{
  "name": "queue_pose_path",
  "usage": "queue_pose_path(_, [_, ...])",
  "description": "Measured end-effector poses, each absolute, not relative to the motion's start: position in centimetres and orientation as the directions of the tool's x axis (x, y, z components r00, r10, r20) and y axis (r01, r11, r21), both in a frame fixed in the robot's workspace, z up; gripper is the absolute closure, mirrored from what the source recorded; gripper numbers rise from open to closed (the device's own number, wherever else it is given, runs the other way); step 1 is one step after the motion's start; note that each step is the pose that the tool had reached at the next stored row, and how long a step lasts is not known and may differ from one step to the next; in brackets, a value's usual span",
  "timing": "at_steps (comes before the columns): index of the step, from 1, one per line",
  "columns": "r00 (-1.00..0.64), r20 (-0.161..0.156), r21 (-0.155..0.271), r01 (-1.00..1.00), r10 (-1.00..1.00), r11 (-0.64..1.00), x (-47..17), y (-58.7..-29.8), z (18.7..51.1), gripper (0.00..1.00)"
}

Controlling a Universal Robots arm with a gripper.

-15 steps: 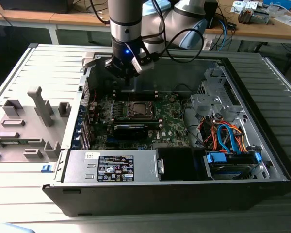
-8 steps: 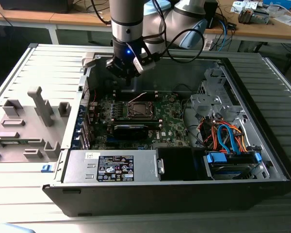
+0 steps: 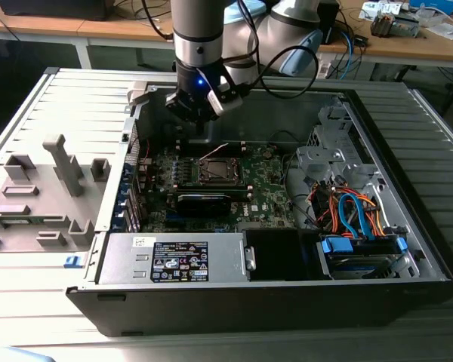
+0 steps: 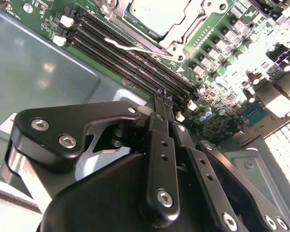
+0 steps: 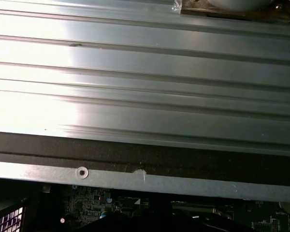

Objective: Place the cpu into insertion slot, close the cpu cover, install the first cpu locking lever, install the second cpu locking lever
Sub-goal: 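Install the first cpu locking lever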

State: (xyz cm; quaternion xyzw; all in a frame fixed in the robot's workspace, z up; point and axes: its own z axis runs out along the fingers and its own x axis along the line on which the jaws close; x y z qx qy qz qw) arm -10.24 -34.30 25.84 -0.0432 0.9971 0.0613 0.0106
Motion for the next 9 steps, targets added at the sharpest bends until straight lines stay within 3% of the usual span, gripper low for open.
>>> queue_pose_path(9, [-0.996, -0.027, 0.121, -0.087, -0.085, 0.989, -10.2, -34.3, 25.64, 0.89])
